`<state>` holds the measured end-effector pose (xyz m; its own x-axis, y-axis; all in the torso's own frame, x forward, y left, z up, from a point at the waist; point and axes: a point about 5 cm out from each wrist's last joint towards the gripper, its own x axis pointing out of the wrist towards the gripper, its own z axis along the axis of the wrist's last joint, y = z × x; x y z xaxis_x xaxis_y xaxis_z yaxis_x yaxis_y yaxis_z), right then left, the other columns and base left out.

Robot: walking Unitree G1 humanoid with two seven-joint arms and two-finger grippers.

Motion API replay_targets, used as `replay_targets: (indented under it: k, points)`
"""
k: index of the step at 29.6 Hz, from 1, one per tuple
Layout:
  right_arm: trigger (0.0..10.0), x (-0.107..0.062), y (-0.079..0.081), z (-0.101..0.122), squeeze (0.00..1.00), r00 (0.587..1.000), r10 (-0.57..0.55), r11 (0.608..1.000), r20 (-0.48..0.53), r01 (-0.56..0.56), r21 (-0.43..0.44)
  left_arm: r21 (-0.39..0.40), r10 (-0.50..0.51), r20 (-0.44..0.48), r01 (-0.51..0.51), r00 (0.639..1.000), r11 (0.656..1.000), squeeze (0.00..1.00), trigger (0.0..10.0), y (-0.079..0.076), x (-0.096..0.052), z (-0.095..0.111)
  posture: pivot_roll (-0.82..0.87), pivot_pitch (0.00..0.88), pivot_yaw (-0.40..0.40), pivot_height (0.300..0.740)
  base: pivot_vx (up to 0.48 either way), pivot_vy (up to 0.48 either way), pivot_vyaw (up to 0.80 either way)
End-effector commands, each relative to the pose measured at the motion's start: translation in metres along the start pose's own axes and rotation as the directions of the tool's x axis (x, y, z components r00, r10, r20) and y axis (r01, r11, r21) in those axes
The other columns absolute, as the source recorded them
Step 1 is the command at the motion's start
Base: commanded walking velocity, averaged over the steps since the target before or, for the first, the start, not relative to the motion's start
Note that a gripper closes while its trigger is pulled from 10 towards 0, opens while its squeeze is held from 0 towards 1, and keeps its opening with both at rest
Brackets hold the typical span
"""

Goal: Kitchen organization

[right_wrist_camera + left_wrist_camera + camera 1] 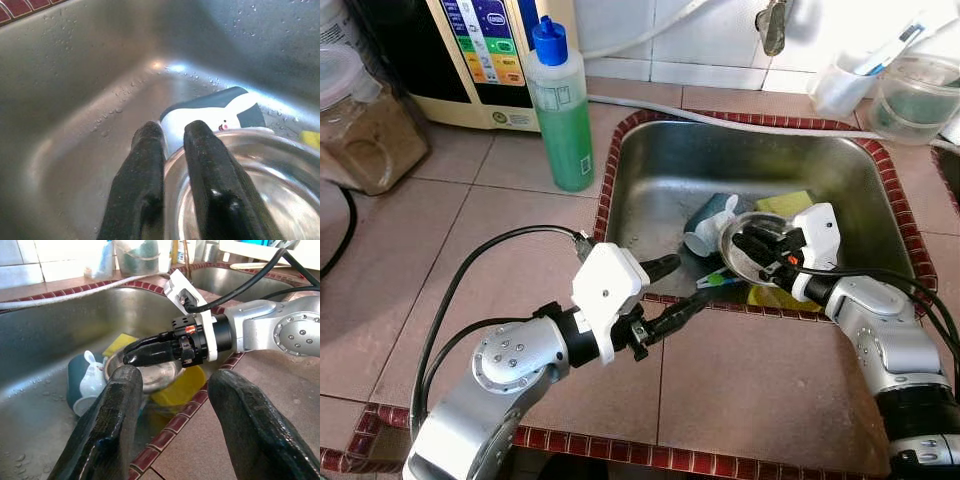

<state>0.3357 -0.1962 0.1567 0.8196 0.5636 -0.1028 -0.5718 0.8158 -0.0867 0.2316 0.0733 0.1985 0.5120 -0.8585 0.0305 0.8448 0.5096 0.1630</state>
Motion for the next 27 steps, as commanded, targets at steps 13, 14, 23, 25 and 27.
replay_targets:
  k: [13,14,23,25,27]
  points:
    - [10.0,-0.004,0.006,-0.021,1.0,0.998,0.018,0.999,-0.068,-0.015,0.043,-0.007,-0.013,-0.005,0.013,1.0,1.0,0.0,10.0,-0.001,-0.001,-0.002,-0.07,0.277,0.02,0.703,0.0,0.0,0.0]
    - [10.0,-0.003,0.006,-0.021,1.0,0.998,0.015,0.999,-0.066,-0.012,0.041,-0.005,-0.012,-0.005,0.012,1.0,1.0,0.0,10.0,-0.001,-0.001,-0.003,-0.07,0.27,0.019,0.703,0.0,0.0,0.0]
    - [10.0,-0.004,-0.002,-0.006,0.0,0.995,-0.098,0.995,0.025,0.098,0.005,-0.015,0.061,0.011,-0.061,0.998,0.998,0.0,10.0,0.012,0.001,-0.004,-0.07,0.238,0.008,0.703,0.0,0.0,0.0]
    - [10.0,-0.004,-0.004,-0.002,0.0,0.992,-0.118,0.993,0.05,0.118,0.003,-0.01,0.076,0.015,-0.076,0.997,0.997,0.0,10.0,0.015,0.001,-0.004,-0.08,0.228,0.006,0.703,0.0,0.0,0.0]
    - [10.0,-0.004,-0.006,0.004,0.0,0.985,-0.149,0.989,0.084,0.149,0.014,-0.01,0.098,0.022,-0.097,0.995,0.995,0.0,10.0,0.02,0.002,-0.003,-0.08,0.218,0.003,0.703,0.0,0.0,0.0]
